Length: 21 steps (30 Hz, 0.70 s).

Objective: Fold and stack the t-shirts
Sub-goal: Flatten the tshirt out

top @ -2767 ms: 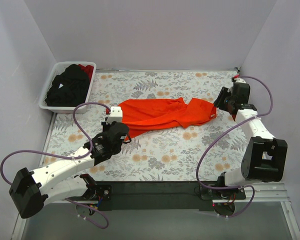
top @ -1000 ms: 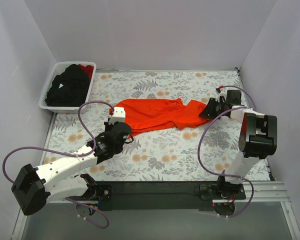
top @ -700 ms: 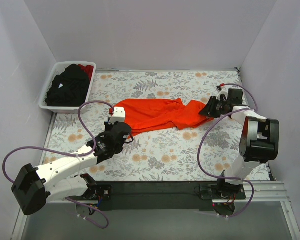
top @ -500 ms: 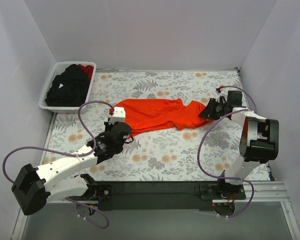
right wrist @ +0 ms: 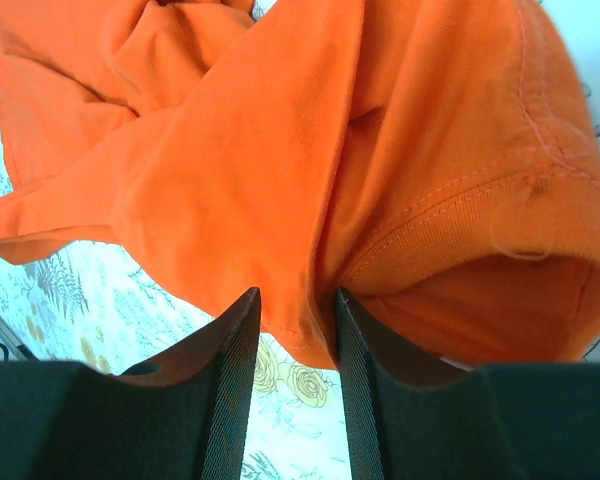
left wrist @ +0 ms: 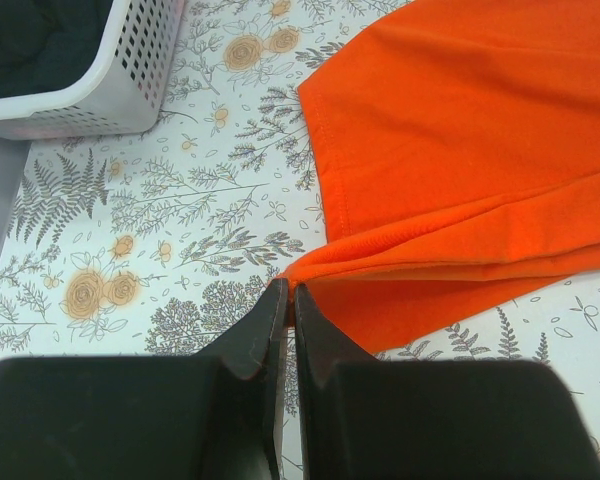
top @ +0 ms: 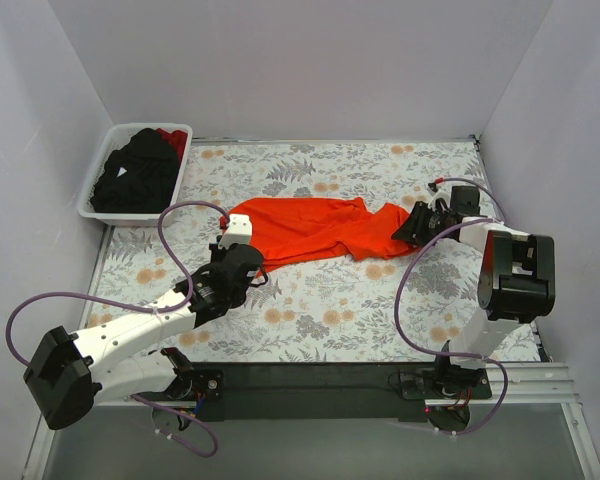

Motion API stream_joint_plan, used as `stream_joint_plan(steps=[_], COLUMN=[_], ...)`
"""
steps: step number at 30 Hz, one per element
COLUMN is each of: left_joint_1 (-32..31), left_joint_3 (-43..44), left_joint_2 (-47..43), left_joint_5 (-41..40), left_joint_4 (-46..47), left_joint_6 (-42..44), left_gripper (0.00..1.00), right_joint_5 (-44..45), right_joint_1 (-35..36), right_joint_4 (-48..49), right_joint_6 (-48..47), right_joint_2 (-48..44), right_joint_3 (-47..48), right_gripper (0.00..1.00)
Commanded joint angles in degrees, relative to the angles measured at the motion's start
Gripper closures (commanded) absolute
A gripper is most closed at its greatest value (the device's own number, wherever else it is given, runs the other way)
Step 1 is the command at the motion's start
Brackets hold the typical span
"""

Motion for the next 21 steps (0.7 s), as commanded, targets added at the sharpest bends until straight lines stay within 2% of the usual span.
stream_joint_plan(steps=[1, 4, 8, 13, 21], left_joint_1=[0.35, 0.35, 0.35, 0.35, 0.35], left_joint_3=[-0.06, 0.03, 0.03, -0.06, -0.06], left_joint_2=[-0.19, -0.19, -0.19, -0.46, -1.16], left_joint_5=[-0.61, -0.52, -0.52, -0.43, -0.34], left_joint_4=[1.17, 1.17, 1.17, 1.17, 1.08], left_joint_6=[0.02, 0.02, 0.02, 0.02, -0.07], left_gripper=[1.0, 1.0, 1.0, 1.0, 1.0], right_joint_5=[0.32, 2.43, 5.94, 10.78, 28.79], right_joint_1=[0.62, 1.58, 4.48, 8.53, 8.45], right_joint_4=[-0.9, -2.21, -4.06, -4.42, -4.24], right_joint_6=[0.79, 0.61, 0.7, 0.96, 3.07], right_joint_2=[-2.42, -5.23, -8.14, -9.64, -9.2], right_joint_3=[-0.71, -0.19, 0.43, -0.1, -5.1], right_gripper=[0.57, 0.55, 0.47, 0.46, 0.45])
